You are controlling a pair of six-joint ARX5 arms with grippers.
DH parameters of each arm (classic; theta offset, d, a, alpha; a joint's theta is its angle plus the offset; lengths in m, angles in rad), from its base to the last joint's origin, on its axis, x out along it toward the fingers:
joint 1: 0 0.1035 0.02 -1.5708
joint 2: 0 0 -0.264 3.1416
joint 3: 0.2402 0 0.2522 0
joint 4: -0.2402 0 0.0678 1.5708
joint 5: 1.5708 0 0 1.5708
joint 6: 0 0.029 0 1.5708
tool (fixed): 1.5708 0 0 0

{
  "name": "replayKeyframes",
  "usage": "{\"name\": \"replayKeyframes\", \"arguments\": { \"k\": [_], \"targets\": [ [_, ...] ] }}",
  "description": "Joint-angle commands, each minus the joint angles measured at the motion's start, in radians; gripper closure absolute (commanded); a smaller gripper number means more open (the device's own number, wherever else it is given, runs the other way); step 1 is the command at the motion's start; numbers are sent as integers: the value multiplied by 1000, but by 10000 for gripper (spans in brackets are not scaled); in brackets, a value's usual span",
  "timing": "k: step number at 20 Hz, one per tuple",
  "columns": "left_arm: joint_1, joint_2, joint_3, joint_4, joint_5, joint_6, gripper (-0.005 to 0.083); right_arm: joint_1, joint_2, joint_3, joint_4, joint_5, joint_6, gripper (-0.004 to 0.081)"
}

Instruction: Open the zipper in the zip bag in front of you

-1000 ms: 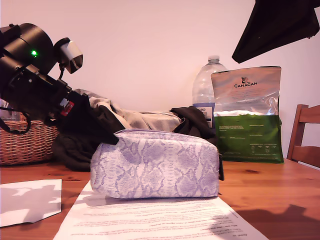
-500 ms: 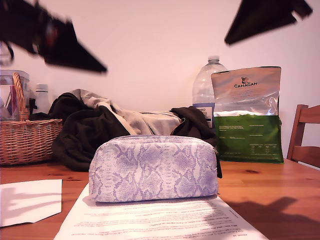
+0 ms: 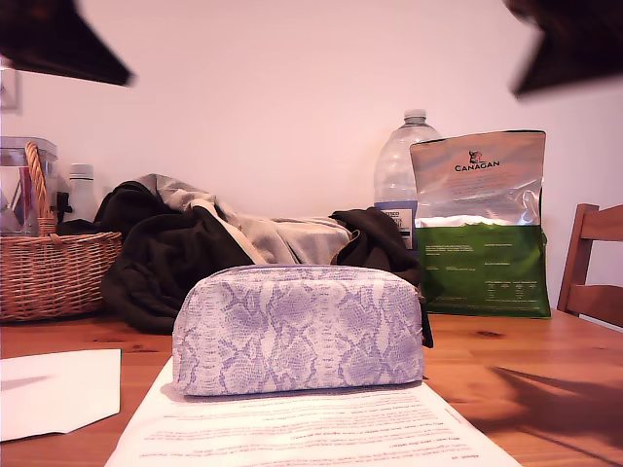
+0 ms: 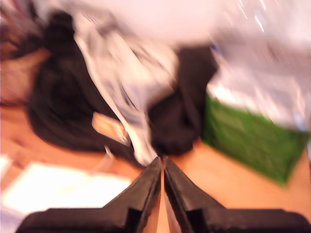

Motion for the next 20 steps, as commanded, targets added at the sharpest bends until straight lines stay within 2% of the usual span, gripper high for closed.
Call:
{"name": "replayKeyframes", "arguments": {
  "k": [1, 4, 7, 9, 14, 20],
  "targets": [
    [1, -65, -73, 4, 2, -13, 796, 0, -125, -80, 23, -19, 17, 783],
    [1, -174, -145, -5, -3, -58, 796, 8, -335, -185, -45, -14, 51, 783],
    [1, -253, -157, -131, -17, -65, 796, 10, -503, -189, -234, 2, 50, 783],
    [1, -275, -157, -200, -17, -77, 796, 10, -569, -189, -302, 2, 49, 783],
    [1, -273, -156, -308, -18, -79, 796, 10, -592, -189, -359, 2, 49, 783],
    [1, -273, -156, -368, -18, -79, 796, 10, -592, -189, -517, 2, 49, 783]
  ]
}}
